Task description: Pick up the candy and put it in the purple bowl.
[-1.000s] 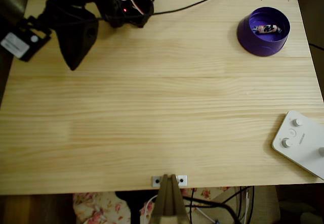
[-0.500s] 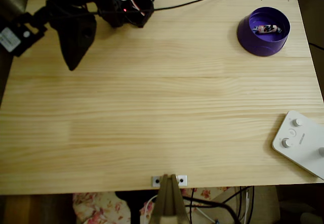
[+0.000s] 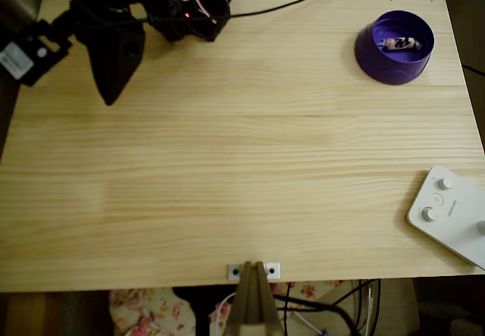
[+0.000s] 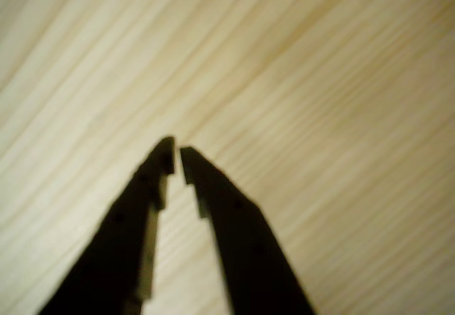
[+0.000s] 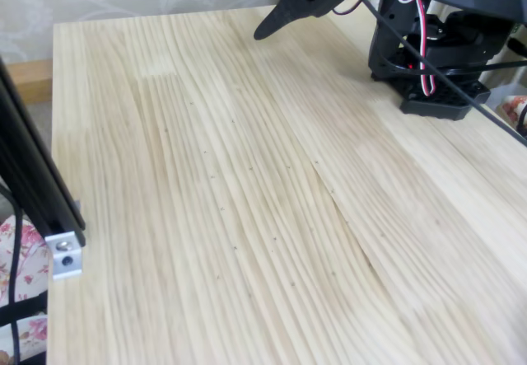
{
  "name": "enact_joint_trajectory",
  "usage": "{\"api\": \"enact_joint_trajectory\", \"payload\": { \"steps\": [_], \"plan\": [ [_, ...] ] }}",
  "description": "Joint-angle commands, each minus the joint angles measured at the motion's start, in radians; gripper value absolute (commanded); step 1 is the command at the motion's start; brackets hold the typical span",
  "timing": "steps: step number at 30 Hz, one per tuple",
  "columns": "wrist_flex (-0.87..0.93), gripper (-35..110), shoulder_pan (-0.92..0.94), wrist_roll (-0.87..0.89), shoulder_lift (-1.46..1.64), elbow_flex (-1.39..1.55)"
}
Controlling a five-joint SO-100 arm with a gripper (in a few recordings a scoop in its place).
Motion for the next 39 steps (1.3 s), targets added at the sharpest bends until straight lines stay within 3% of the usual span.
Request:
{"api": "enact_joint_trajectory", "payload": {
  "steps": [1,21,32,39],
  "plan": [
    [-0.005,0,0.031,0.008,0.020,-0.017],
    [-0.011,0,0.031,-0.051,0.020,-0.017],
    [0.106,0,0.031,0.282,0.018,-0.017],
    [0.106,0,0.031,0.282,0.020,-0.017]
  ]
}}
